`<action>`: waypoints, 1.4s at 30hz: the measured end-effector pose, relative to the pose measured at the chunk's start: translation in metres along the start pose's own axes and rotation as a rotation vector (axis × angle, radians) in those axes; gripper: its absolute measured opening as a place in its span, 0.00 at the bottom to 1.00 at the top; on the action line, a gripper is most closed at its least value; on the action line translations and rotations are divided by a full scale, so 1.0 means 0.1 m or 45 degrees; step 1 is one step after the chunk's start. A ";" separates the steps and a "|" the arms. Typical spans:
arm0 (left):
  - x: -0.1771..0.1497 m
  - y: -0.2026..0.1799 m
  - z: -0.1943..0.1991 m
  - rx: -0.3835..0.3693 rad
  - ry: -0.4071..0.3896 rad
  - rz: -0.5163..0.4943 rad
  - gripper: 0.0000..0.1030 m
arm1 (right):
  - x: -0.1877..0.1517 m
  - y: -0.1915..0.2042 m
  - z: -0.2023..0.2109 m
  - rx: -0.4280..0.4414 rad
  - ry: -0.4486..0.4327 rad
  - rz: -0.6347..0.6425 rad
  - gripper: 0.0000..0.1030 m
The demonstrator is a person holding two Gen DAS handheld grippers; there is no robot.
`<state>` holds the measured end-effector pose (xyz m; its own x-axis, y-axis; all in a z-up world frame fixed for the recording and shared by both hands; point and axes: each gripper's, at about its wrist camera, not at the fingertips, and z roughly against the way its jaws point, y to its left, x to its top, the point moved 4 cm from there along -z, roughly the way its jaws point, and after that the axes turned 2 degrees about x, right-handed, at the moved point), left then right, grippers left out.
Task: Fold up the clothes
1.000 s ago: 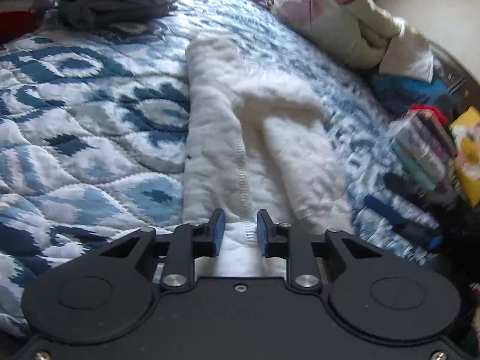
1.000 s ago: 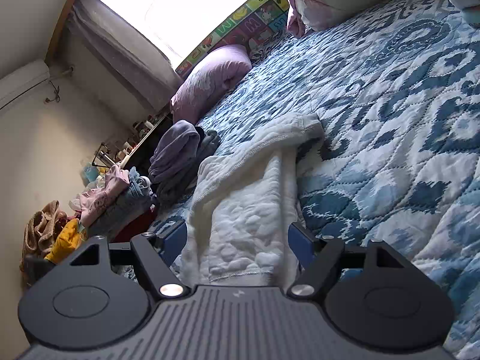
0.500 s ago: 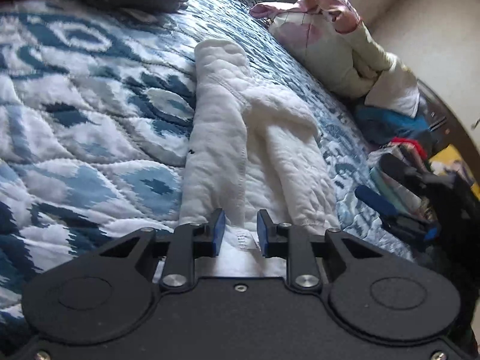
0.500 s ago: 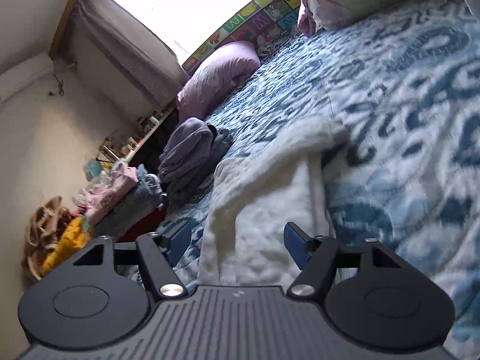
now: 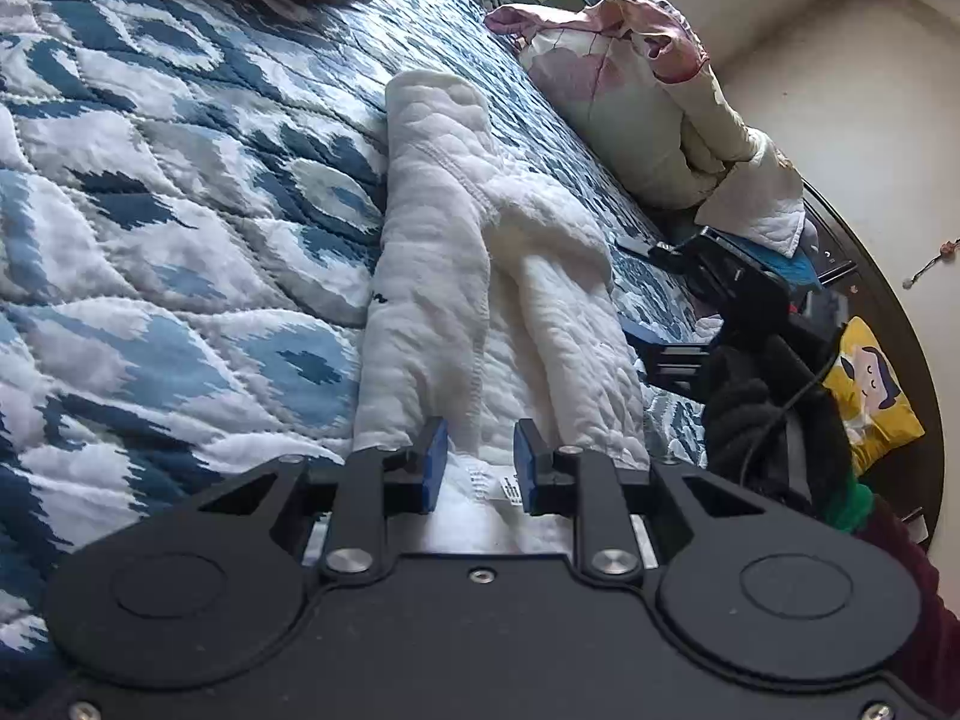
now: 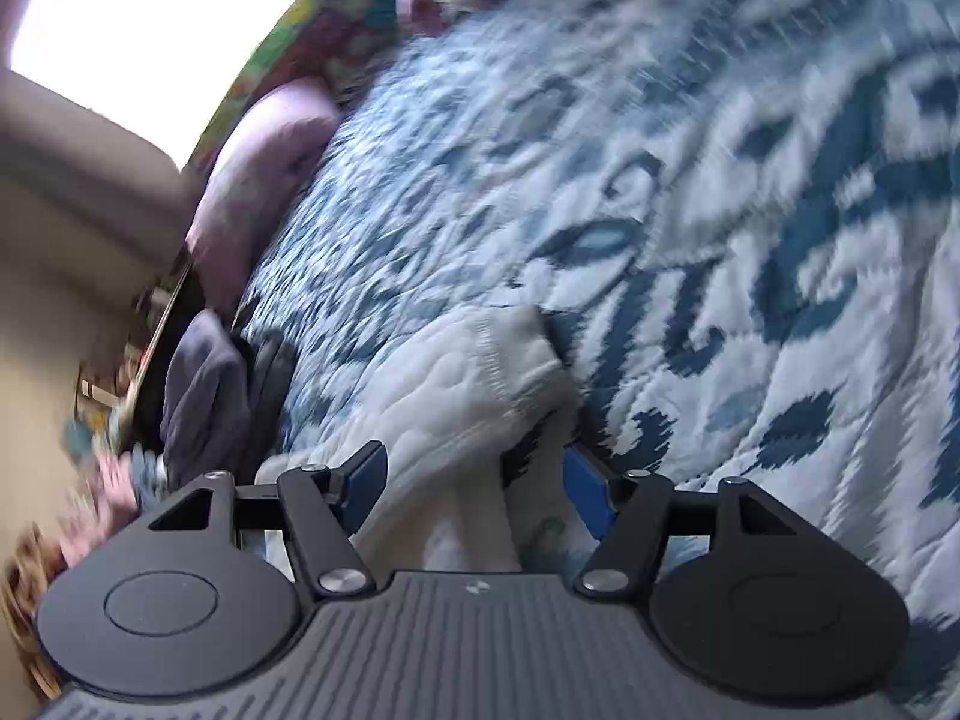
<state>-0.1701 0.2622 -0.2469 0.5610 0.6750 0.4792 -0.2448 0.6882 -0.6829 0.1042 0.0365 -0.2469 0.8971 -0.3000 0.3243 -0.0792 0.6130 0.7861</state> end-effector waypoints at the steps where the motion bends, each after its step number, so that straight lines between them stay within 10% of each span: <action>1: 0.00 0.01 0.00 -0.003 0.003 0.006 0.21 | 0.00 -0.04 -0.02 0.027 -0.009 -0.044 0.64; 7: 0.00 0.01 0.01 -0.010 0.010 0.003 0.21 | 0.10 0.14 -0.09 0.063 -0.043 0.003 0.15; 17: -0.01 -0.07 -0.02 -0.063 0.023 -0.017 0.21 | 0.56 1.01 -0.11 0.111 -0.093 0.291 0.13; 26: -0.03 0.01 -0.11 -0.045 0.056 0.018 0.21 | 0.38 1.02 -0.30 -0.169 0.009 0.632 0.25; 32: -0.03 0.11 -0.10 -0.094 0.065 0.141 0.21 | -0.13 1.06 0.52 -0.043 -0.076 0.778 0.25; 37: -0.03 0.23 -0.14 -0.159 0.077 0.316 0.21 | -1.03 0.94 1.03 0.208 0.053 0.791 0.25; 42: -0.05 0.26 -0.12 -0.187 0.074 0.392 0.21 | -1.96 0.93 1.00 0.225 0.214 1.016 0.25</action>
<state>-0.1696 0.2737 -0.2739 0.5236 0.8260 0.2088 -0.2955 0.4059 -0.8648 -0.1225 0.0797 -0.1849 0.5947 0.2977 0.7468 -0.7729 0.4675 0.4291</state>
